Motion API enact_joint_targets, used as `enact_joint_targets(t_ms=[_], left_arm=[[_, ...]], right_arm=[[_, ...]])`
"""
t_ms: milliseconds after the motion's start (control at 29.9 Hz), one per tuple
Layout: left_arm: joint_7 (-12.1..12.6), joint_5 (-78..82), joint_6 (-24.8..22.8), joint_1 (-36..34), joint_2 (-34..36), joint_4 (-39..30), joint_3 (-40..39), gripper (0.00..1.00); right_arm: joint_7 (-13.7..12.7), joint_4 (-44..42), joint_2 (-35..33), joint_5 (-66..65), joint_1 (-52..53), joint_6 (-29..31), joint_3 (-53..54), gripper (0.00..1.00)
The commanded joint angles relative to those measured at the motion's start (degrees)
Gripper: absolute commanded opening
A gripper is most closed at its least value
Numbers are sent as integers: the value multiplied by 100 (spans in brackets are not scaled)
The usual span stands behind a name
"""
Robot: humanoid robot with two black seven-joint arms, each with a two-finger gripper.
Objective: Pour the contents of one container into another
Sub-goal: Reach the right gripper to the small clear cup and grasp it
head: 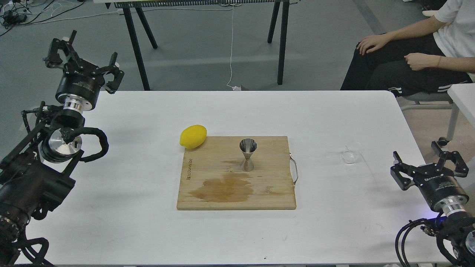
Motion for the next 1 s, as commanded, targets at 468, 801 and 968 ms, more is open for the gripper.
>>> enact_joint_targets(t_ms=[468,801,968], left_arm=[[-16,0,197,-28,69,0,81,100],[-43,18,197,-2,69,18,72,100],[-43,18,197,-2,87,18,72,100]], right_arm=[[-261,342,237,-51,771,-2255,-573,100],[-270,-106,545,-68,1044,-2151,-582,100],[-323,-571,782,-77,1263,-1992,-591,100]])
